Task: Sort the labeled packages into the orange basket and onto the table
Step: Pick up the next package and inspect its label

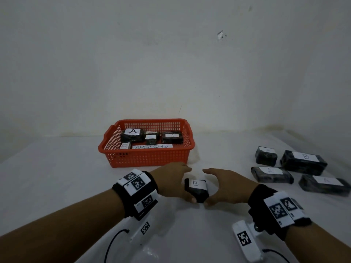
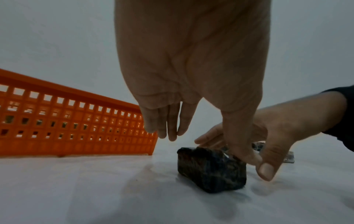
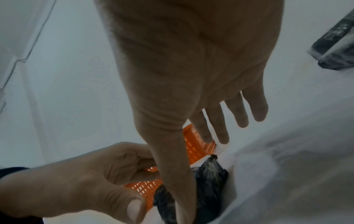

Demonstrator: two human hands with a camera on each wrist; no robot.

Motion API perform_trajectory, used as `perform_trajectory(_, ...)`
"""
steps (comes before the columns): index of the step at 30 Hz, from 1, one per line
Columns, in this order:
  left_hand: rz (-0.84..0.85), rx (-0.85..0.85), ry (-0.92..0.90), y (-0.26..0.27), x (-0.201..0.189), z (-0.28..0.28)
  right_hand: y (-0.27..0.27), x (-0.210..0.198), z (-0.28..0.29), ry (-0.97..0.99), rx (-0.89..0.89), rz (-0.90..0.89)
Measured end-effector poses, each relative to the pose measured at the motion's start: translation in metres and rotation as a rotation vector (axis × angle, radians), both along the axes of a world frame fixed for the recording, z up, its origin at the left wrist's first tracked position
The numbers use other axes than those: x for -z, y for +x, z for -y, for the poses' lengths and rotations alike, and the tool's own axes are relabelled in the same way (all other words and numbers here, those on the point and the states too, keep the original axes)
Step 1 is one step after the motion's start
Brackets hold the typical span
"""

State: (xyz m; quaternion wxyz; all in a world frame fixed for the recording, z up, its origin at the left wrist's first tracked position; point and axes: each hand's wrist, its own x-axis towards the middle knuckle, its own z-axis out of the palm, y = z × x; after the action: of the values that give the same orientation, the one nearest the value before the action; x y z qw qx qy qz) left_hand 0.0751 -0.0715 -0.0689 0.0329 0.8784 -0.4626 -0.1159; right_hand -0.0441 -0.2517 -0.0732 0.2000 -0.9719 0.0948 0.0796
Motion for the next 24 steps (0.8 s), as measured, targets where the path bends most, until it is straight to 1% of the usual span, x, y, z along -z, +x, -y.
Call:
perform_trajectory(2,0.004,0.010,0.035,-0.002,0.005,0.007,0.002,0.002,-0.001,0.004,-0.005,0.005)
perform_trajectory(7,-0.024,0.022,0.025,-0.009,0.010,0.017,0.006,0.007,-0.007,0.017,-0.010,0.015)
perform_trajectory(13,-0.053,0.017,-0.084,-0.007,0.013,0.014,0.006,0.015,-0.007,0.062,0.008,0.077)
perform_trajectory(17,-0.075,0.013,-0.190,-0.005,0.003,0.006,0.006,0.009,-0.005,0.103,0.017,0.162)
perform_trajectory(19,-0.118,0.003,-0.276,-0.003,-0.007,-0.001,0.006,0.002,-0.004,0.149,0.022,0.215)
perform_trajectory(24,-0.333,-0.058,-0.449,0.006,-0.027,-0.021,0.006,-0.015,-0.008,0.316,0.021,0.345)
